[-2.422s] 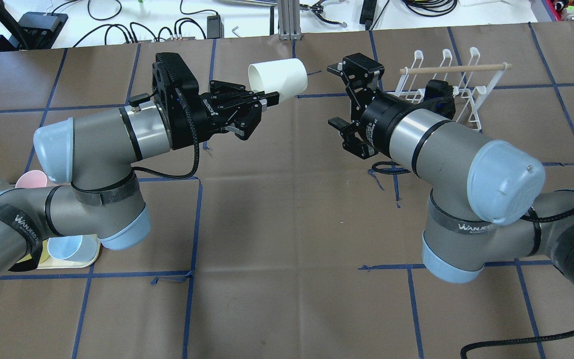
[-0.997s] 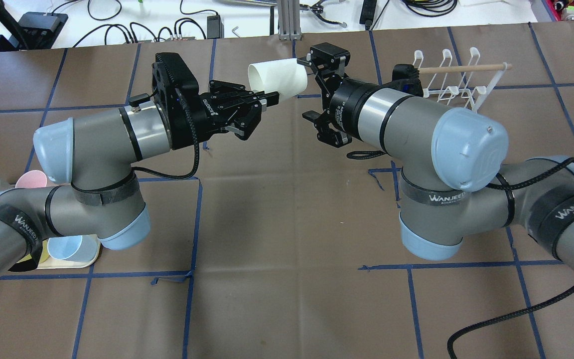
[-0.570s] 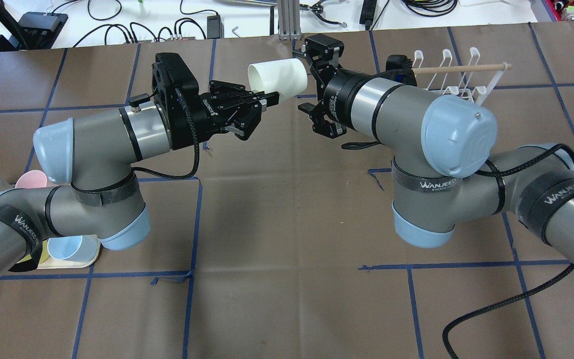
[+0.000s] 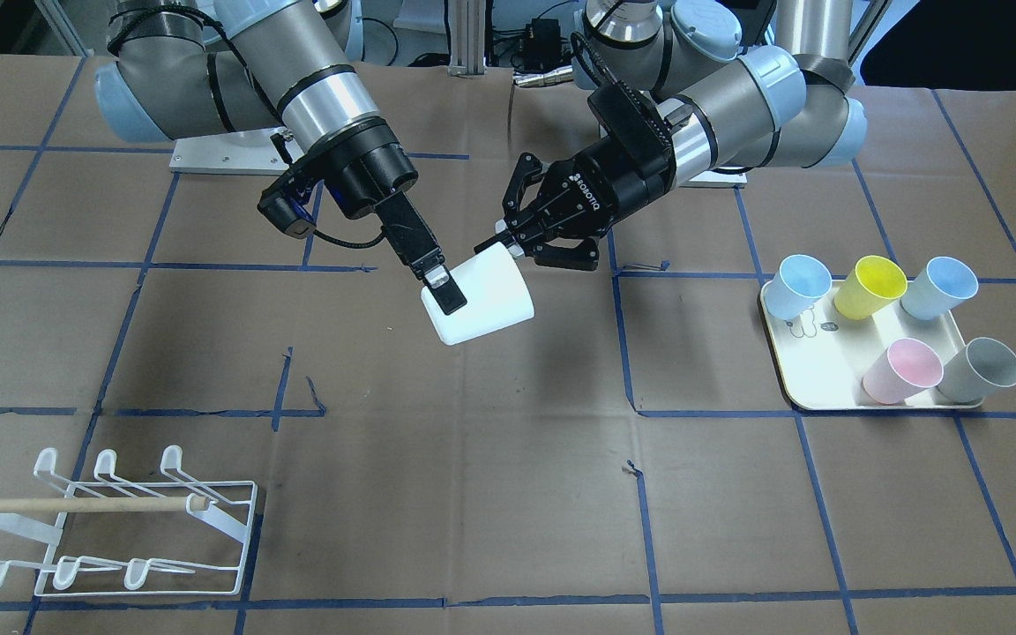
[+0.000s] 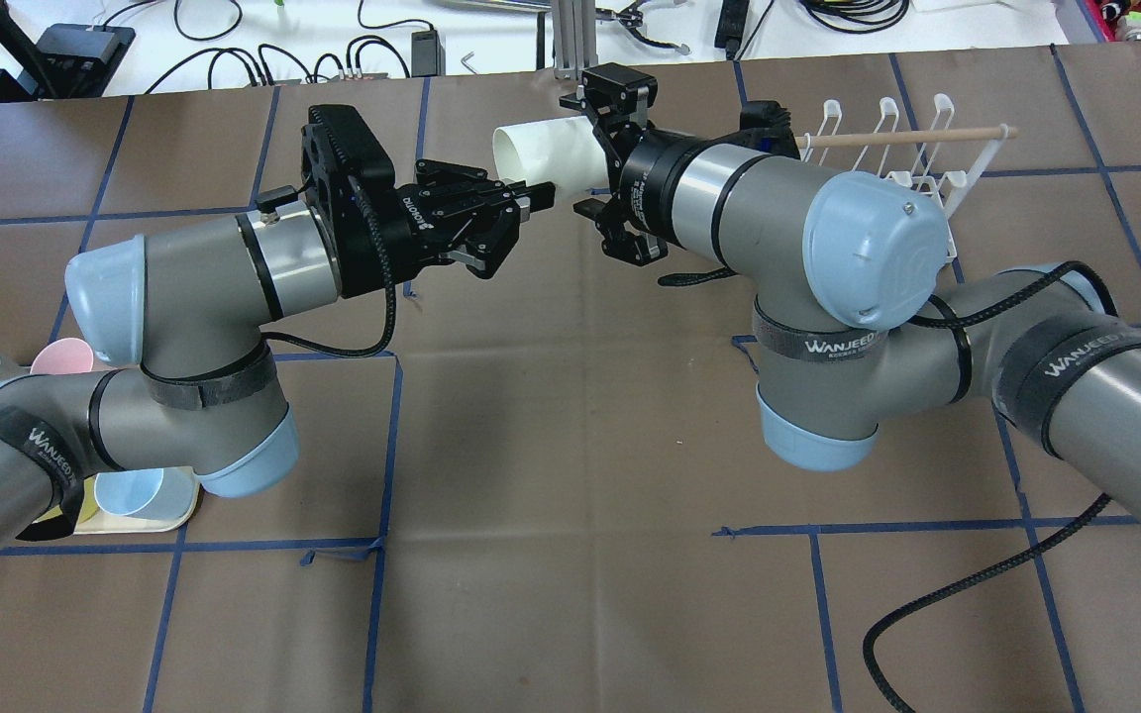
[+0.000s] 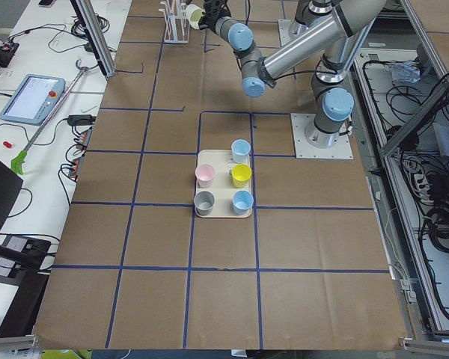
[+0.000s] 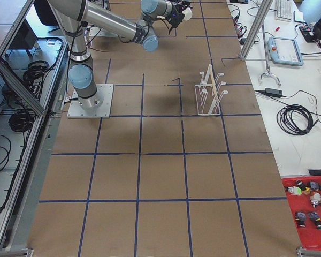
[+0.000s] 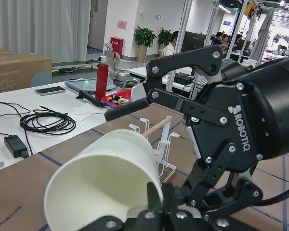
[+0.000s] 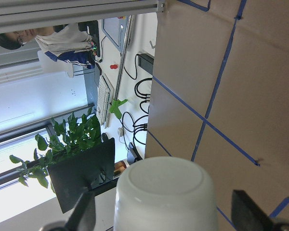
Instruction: Transfer IKEA cup to right arm and place on rack
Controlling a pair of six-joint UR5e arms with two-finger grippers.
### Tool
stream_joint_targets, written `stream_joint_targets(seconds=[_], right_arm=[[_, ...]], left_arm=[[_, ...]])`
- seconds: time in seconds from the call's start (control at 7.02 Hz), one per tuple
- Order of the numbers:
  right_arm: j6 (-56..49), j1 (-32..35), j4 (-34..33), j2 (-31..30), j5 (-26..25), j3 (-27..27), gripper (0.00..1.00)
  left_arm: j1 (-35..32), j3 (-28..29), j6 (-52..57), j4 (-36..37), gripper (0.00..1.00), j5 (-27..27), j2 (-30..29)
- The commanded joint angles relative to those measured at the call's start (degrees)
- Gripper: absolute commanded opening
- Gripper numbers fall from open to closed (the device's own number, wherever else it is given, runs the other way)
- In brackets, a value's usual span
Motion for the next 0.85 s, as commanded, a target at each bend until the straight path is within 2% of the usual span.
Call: stream_joint_targets(seconds=[0.0,0.28,0.43,0.57,0.71], right_arm=[[-0.03,0.07,0.0,0.23,0.0,-0.22,0.98],[0.05,0.07,-0.09,0.23,0.26,-0.14,0.84],[-0.03,-0.11,-0.17,0.32,0.87,-0.14,0.68],[-0.12,-0.11,-0.18,0.32,0.96,-0.14,0.6],[-0.47,-0.11,-0.18,0.23,0.96,-0.14,0.55]], left_arm=[[0.0,0.0,-0.01,0.0,0.0,-0.07,0.0],[0.0,0.0,-0.01,0.0,0.01,-0.07,-0.08],[0.0,0.0,-0.01,0.0,0.01,-0.07,-0.08],[0.0,0.0,-0.01,0.0,0.01,-0.07,-0.08],[0.0,0.09,-0.01,0.0,0.05,-0.07,-0.17]])
